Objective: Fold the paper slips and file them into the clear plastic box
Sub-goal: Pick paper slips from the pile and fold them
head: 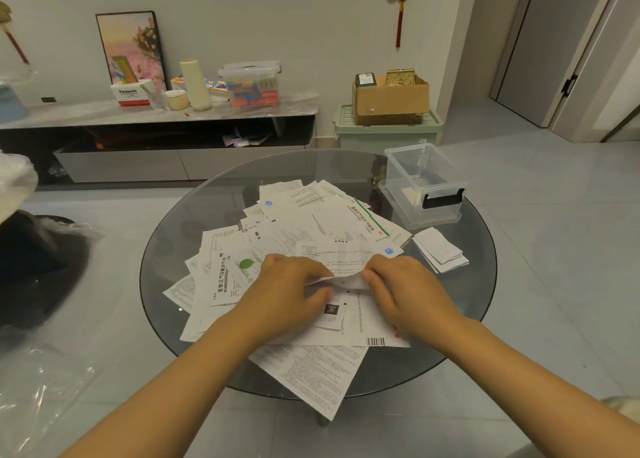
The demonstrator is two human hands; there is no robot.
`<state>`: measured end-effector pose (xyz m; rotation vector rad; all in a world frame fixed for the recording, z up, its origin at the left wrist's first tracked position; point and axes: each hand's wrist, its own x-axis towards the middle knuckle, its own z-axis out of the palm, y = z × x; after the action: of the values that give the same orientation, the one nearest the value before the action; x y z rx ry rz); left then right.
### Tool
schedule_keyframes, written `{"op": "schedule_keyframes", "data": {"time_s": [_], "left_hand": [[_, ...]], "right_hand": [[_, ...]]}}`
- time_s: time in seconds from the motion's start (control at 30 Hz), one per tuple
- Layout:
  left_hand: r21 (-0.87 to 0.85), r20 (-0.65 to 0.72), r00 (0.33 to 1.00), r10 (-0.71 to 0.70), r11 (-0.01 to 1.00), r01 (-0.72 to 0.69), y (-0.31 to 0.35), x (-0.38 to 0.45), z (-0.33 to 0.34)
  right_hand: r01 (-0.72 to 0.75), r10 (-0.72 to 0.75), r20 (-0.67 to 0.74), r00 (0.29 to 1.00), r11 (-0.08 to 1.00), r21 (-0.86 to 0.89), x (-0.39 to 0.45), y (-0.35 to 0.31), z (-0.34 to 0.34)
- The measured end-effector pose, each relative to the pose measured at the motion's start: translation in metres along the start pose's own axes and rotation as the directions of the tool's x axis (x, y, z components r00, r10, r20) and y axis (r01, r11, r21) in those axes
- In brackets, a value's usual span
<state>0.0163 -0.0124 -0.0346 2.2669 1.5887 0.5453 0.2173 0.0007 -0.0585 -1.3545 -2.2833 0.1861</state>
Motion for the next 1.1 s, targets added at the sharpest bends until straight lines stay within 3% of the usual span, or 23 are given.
{"op": "schedule_keyframes", "data": {"time_s": [0.13, 0.3, 0.47, 0.6, 0.77, 0.93, 1.1], "left_hand": [[-0.138, -0.027, 0.991, -0.133, 0.982, 0.128, 0.003, 0.0, -0.01], [-0.241, -0.087, 0.965, -0.249, 0.945, 0.222, 0.0, 0.002, -0.008], [-0.155, -0.098, 0.955, -0.28, 0.952, 0.263, 0.0, 0.001, -0.002], [-0.037, -0.086, 0.971, -0.222, 0.975, 0.219, -0.002, 0.001, 0.005], [0.057, -0.035, 0.968, -0.248, 0.967, 0.249, -0.006, 0.004, 0.008], [0.182, -0.045, 0.976, -0.215, 0.958, 0.219, -0.005, 0.004, 0.006], [0.256, -0.107, 0.993, -0.04, 0.964, 0.067, 0.001, 0.0, 0.01]], "right_hand": [[-0.103, 0.102, 0.017, 0.995, 0.971, 0.215, -0.002, -0.003, -0.007], [-0.228, 0.222, 0.058, 0.973, 0.907, 0.354, 0.002, -0.001, -0.007], [-0.298, 0.282, 0.097, 0.954, 0.891, 0.343, 0.006, -0.003, 0.001], [-0.263, 0.249, 0.085, 0.965, 0.927, 0.266, 0.006, -0.007, 0.007], [-0.242, 0.244, 0.175, 0.954, 0.97, -0.033, 0.009, -0.005, 0.008], [-0.228, 0.254, 0.255, 0.933, 0.965, -0.126, 0.01, -0.001, 0.004], [-0.204, 0.218, 0.125, 0.968, 0.972, -0.115, 0.005, -0.001, 0.0]]}}
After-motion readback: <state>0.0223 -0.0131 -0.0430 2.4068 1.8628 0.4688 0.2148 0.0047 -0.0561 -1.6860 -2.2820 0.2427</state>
